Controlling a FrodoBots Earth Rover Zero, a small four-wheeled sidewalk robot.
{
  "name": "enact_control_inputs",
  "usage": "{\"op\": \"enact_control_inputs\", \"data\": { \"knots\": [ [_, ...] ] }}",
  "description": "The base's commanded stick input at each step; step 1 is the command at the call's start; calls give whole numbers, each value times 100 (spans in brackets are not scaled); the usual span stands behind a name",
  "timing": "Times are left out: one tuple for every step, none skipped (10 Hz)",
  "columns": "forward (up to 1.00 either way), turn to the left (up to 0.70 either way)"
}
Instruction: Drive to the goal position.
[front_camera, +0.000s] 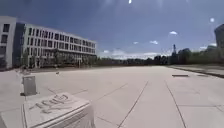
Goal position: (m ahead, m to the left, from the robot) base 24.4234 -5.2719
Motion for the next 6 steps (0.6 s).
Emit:
{"op": "enact_control_inputs", "data": {
  "knots": [
    [6,0],
    [6,0],
    [6,0],
    [5,0],
    [5,0],
    [6,0]
  ]
}}
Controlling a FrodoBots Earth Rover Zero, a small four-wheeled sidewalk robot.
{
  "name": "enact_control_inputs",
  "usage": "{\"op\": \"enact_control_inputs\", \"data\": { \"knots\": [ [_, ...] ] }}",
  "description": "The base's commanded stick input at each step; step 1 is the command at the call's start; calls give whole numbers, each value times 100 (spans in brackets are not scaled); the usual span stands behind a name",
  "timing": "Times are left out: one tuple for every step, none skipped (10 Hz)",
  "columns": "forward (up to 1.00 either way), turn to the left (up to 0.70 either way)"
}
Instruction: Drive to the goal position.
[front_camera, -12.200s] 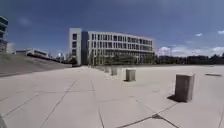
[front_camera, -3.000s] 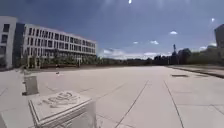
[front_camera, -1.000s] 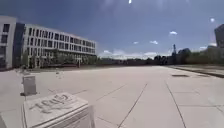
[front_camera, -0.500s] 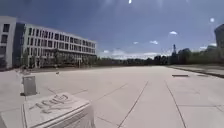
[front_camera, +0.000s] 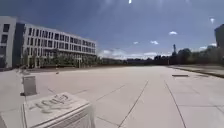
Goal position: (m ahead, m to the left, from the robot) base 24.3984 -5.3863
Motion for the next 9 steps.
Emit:
{"op": "enact_control_inputs", "data": {
  "knots": [
    [6,0],
    [6,0],
    [6,0],
    [6,0],
    [6,0],
    [6,0],
    [5,0],
    [6,0],
    [6,0]
  ]
}}
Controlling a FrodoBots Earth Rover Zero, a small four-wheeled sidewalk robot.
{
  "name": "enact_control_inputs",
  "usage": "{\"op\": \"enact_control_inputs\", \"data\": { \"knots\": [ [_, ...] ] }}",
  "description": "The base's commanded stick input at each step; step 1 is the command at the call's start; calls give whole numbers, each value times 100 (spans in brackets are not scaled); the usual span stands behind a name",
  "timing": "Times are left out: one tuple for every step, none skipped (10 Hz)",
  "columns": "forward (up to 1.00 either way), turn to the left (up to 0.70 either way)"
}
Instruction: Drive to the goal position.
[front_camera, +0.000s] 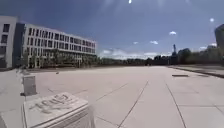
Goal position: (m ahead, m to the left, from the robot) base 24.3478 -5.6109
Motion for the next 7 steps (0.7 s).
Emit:
{"op": "enact_control_inputs", "data": {
  "knots": [
    [5,0],
    [6,0],
    [6,0],
    [6,0],
    [6,0],
    [6,0],
    [6,0]
  ]
}}
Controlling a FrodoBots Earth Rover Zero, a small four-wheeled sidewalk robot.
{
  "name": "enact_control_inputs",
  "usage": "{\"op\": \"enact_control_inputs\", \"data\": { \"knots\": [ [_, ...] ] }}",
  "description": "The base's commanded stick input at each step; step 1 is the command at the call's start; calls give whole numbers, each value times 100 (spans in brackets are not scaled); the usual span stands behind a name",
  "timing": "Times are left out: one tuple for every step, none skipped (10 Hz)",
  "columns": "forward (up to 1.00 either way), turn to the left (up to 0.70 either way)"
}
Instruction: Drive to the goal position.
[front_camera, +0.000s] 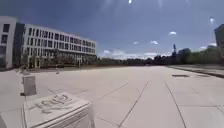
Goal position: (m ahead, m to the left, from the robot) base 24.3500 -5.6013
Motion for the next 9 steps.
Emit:
{"op": "enact_control_inputs", "data": {
  "knots": [
    [6,0],
    [6,0],
    [6,0],
    [6,0],
    [6,0],
    [6,0],
    [6,0],
    [6,0],
    [6,0]
  ]
}}
